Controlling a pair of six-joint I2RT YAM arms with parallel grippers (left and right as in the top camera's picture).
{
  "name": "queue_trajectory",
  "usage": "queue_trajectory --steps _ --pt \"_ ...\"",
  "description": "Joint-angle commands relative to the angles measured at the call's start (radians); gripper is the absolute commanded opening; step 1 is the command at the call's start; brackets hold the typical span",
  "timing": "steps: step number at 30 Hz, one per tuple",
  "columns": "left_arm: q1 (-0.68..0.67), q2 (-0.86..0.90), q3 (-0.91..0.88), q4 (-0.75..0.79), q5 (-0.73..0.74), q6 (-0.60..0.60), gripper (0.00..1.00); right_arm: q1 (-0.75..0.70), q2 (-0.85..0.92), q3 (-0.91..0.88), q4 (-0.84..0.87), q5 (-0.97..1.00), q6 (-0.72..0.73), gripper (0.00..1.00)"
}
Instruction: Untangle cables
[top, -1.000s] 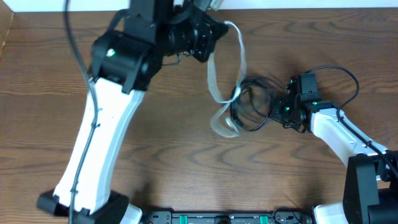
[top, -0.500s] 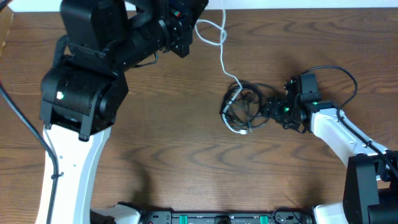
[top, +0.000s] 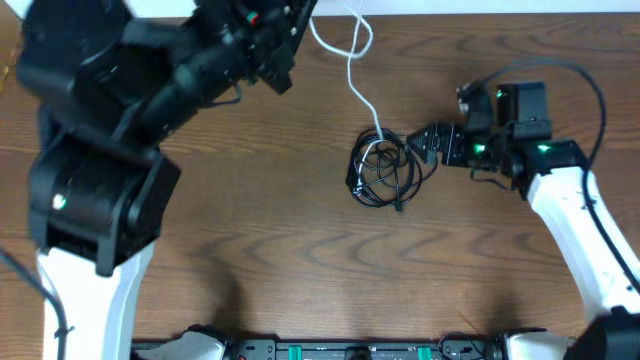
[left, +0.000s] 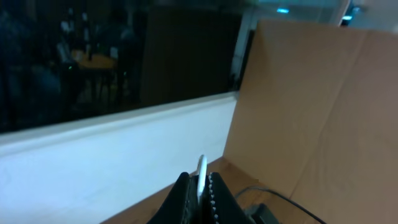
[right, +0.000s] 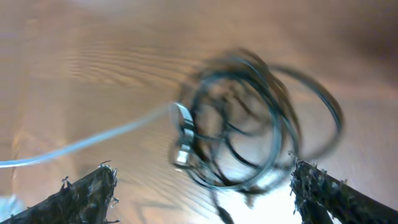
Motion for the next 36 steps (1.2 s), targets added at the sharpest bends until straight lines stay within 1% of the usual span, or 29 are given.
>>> queue_trajectory --steps 1,2,6,12,14,19,21,25,26,27,28,31,32,33,34,36 --pt "0.003 -0.018 0.024 0.011 0.019 -0.045 0.07 0.008 -0.015 0.023 0.021 -0.138 -0.146 0.86" --pt "0.003 -0.019 0.024 0.01 0.02 -0.052 0.07 0.021 -0.007 0.019 0.039 -0.152 -0.183 0.84" --pt "0.003 -0.017 0.024 0.021 0.019 -0.083 0.07 0.073 0.023 0.016 0.089 -0.186 -0.269 0.84" --pt "0.003 -0.017 0.024 0.027 0.02 -0.093 0.07 0.159 0.09 0.016 0.208 -0.19 -0.286 0.83" --pt "0.003 -0.017 0.024 0.024 0.02 -0.097 0.07 0.189 0.12 0.016 0.26 -0.19 -0.285 0.8" --pt "0.003 -0.016 0.024 0.021 0.019 -0.1 0.07 0.197 0.151 0.016 0.336 -0.188 -0.251 0.61" --pt "0.003 -0.015 0.024 0.019 0.019 -0.1 0.07 0.196 0.152 0.016 0.357 -0.189 -0.232 0.58" --pt "0.003 -0.014 0.024 0.017 0.019 -0.1 0.07 0.196 0.152 0.016 0.373 -0.219 -0.232 0.59" --pt "0.003 -0.014 0.024 0.017 0.019 -0.1 0.07 0.192 0.151 0.017 0.361 -0.206 -0.233 0.66" --pt "0.003 -0.014 0.024 0.016 0.019 -0.099 0.07 0.175 0.148 0.017 0.333 -0.169 -0.233 0.75" --pt "0.003 -0.014 0.024 0.014 0.019 -0.099 0.07 0.159 0.148 0.017 0.318 -0.155 -0.233 0.78" --pt "0.003 -0.011 0.024 0.008 0.018 -0.099 0.07 0.092 0.146 0.017 0.286 -0.18 -0.235 0.78" --pt "0.003 -0.008 0.024 0.008 0.019 -0.1 0.07 0.072 0.145 0.017 0.28 -0.219 -0.257 0.78" --pt "0.003 -0.002 0.024 0.009 0.019 -0.1 0.07 0.044 0.144 0.017 0.269 -0.315 -0.316 0.77" --pt "0.003 0.002 0.024 0.009 0.019 -0.1 0.07 0.033 0.144 0.017 0.265 -0.368 -0.344 0.77" --pt "0.003 0.008 0.024 0.009 0.019 -0.1 0.07 0.024 0.144 0.017 0.248 -0.439 -0.396 0.78"
